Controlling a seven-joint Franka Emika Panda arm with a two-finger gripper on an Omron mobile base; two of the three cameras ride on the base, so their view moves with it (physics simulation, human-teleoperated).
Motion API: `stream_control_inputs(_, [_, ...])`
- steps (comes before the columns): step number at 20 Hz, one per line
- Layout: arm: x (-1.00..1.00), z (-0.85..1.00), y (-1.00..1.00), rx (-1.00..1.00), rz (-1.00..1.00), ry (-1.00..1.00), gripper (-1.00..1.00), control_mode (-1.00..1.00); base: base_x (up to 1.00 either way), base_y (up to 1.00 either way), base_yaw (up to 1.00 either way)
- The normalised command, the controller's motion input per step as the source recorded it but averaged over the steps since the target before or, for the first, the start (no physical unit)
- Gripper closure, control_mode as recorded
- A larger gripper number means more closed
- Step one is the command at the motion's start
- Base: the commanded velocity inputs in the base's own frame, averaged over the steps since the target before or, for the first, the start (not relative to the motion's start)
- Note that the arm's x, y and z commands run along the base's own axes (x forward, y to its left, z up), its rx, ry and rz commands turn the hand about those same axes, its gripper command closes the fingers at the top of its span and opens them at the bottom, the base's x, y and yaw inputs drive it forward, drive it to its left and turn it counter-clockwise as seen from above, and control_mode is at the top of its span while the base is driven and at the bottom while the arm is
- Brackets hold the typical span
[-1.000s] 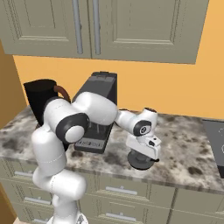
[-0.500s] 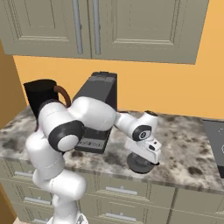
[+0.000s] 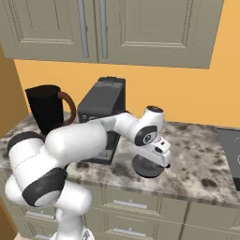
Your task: Close the lid blender by securely placing the lid on top.
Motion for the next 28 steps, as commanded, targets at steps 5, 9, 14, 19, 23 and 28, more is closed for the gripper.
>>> stream_control_inputs(5, [-0.34,1.00,0.58,-0.15,0.00,-0.38,1.00,-1.00,0.00,0.00,0.00])
stream_control_inputs(9, [-0.40,1.00,0.50,-0.15,0.00,-0.41,1.00,-1.00,0.00,0.00,0.00])
stream_control_inputs(14, [-0.38,1.00,0.50,-0.09,0.00,-0.31,1.00,-1.00,0.00,0.00,0.00])
stream_control_inputs(19, [-0.43,1.00,0.48,-0.07,0.01,-0.19,1.00,-1.00,0.00,0.00,0.00])
stream_control_inputs(23, [-0.34,1.00,0.52,-0.05,0.08,-0.05,1.00,-1.00,0.00,0.00,0.00])
stream_control_inputs(28, [-0.12,1.00,0.53,-0.05,0.23,0.01,1.00,-1.00,0.00,0.00,0.00])
